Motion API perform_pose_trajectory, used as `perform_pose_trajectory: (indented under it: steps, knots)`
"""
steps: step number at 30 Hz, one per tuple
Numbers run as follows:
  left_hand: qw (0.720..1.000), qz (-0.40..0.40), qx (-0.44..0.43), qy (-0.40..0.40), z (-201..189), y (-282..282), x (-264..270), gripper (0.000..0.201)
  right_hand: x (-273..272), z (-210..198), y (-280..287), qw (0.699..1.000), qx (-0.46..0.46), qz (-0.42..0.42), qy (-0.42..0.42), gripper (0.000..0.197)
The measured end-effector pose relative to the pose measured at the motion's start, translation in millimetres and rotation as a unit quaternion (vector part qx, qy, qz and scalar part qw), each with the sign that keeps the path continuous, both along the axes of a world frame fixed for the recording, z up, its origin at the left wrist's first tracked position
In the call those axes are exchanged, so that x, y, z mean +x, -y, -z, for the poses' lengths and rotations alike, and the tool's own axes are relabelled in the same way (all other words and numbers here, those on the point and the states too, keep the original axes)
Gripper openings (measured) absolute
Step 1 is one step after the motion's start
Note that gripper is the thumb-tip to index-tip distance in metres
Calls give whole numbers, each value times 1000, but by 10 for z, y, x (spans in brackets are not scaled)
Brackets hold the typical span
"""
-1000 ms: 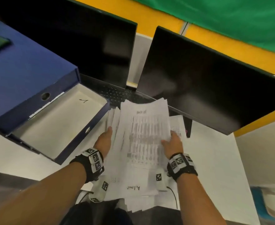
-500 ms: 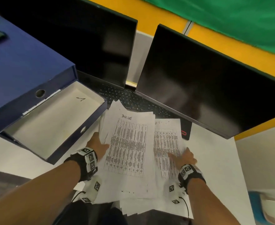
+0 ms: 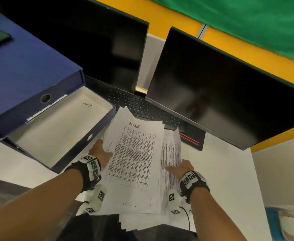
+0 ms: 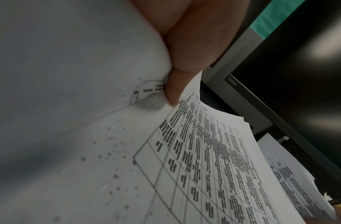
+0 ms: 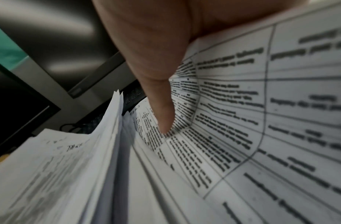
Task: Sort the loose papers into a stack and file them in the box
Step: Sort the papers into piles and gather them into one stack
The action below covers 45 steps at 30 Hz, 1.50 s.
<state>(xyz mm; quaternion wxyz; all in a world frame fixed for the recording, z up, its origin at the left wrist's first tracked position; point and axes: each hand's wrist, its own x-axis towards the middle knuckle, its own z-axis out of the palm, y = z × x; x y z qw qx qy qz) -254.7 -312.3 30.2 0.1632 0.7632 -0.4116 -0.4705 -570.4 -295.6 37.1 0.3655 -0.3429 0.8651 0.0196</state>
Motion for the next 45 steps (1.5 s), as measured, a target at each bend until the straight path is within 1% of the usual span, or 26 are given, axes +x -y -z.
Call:
perform_pose_trajectory:
  steps: [3,6,8,10,13,16,22,25,28,30,31,33,35,36,38,39,40,42,45]
  knots:
    - [1000,-4,-5,3,8,-1,23,48,97,19,-31,1000,3,1,5,75]
    - [1000,-7,-2,1,2,-7,32,45,157,79,-40,1000,-13,-10,6,82]
    - [1000,-10,-4,2,2,-9,27,44,218,16,-58,1000,-12,-14,-7,85]
    - [1000,-12,-4,-1,-5,-9,31,44,242,-28,-75,1000,-18,4,-9,75]
    - [1000,-14,-4,-4,-17,-4,45,47,270,-28,-89,999,-23,35,34,63]
    - [1000,-16,0,-2,-28,3,72,46,269,-29,-120,997,-16,36,68,53]
    - [1000,-17,-1,-2,5,3,122,49,317,-63,-201,995,-30,44,79,40]
    - [1000,-17,4,-3,10,4,127,50,355,-72,-230,992,-54,57,95,43]
    - [1000,-12,6,-4,16,18,137,50,387,-123,-237,993,-60,59,77,41]
    - [1000,-13,10,-3,10,21,141,53,370,-200,-231,993,-81,66,51,37]
    - [1000,-14,13,-1,-4,19,141,55,346,-270,-232,993,-96,67,27,36]
    - [1000,-25,15,-2,-16,18,145,59,265,-484,-230,990,-128,35,-47,32]
    - [999,-32,23,-3,-36,15,136,60,176,-801,-227,978,-178,-3,-113,23]
    - [999,-33,25,-6,-29,17,135,61,130,-985,-226,968,-208,-9,-138,21]
    - [999,-31,27,-6,-27,28,135,60,54,-1368,-222,943,-291,-6,-160,24]
    - [999,-27,27,-6,-49,29,129,58,23,-1548,-221,926,-343,-4,-156,26]
    - [999,-26,23,-11,-37,36,121,56,17,-1726,-233,910,-392,0,-137,29]
    - [999,-24,19,-30,-6,49,90,55,23,-1973,-252,884,-464,28,-55,35]
    - [997,-18,11,-70,-7,41,-35,50,76,-2084,-259,857,-503,79,78,40]
